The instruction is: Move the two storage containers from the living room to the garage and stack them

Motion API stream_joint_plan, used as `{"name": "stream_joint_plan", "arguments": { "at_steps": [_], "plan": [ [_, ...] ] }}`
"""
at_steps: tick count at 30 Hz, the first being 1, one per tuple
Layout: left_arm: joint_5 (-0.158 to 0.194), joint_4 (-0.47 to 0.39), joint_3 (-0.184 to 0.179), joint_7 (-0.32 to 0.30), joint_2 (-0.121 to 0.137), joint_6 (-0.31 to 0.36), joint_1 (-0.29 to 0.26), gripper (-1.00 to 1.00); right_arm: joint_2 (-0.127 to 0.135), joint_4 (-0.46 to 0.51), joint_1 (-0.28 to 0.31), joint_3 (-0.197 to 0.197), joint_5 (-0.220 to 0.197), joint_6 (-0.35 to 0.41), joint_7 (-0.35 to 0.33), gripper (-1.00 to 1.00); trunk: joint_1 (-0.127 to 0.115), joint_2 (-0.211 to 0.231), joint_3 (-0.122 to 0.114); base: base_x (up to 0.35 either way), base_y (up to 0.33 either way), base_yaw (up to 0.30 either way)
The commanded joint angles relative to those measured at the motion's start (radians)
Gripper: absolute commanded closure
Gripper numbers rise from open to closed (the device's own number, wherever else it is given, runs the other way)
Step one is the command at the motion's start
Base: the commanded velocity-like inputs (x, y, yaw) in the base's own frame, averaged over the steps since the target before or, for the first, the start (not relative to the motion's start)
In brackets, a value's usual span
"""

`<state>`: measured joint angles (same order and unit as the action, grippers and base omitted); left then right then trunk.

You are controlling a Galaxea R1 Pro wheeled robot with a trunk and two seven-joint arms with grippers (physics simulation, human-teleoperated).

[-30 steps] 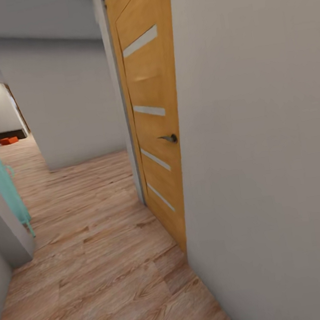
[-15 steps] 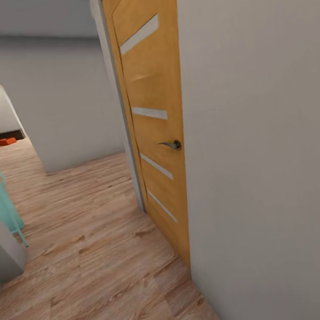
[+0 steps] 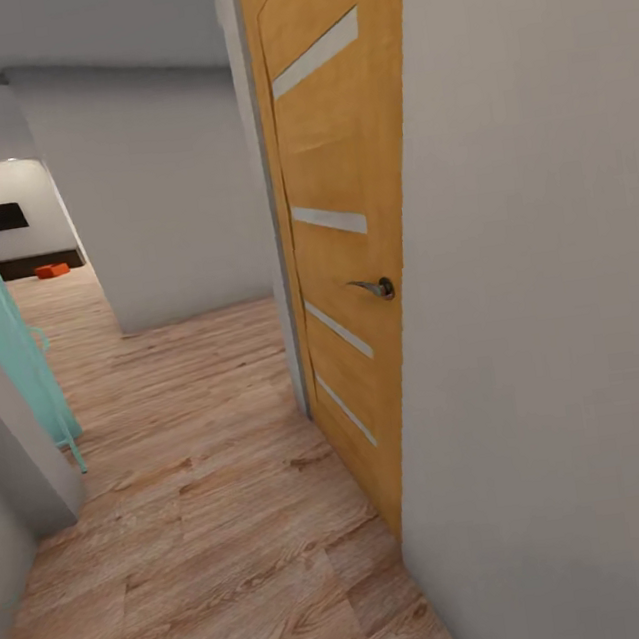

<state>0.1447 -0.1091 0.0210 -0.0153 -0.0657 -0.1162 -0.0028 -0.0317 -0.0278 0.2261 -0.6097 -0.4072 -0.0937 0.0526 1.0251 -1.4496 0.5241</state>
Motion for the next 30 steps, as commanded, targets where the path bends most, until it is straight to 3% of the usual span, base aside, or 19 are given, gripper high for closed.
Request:
{"name": "stream_joint_plan", "arguments": {
  "at_steps": [1,30],
  "plan": [
    [0.007,0.000,0.002,-0.002,0.000,-0.002,0.000,-1.00,-0.001,-0.003,0.001,-0.008,-0.009,-0.005,0.001,-1.00,0.000,0.000,0.001,0.001,0.000,0.238],
    [0.007,0.000,0.002,-0.002,-0.001,-0.003,0.000,-1.00,-0.001,-0.003,0.001,-0.008,-0.009,-0.005,0.001,-1.00,0.000,0.000,0.013,0.000,0.000,0.239]
  ]
}}
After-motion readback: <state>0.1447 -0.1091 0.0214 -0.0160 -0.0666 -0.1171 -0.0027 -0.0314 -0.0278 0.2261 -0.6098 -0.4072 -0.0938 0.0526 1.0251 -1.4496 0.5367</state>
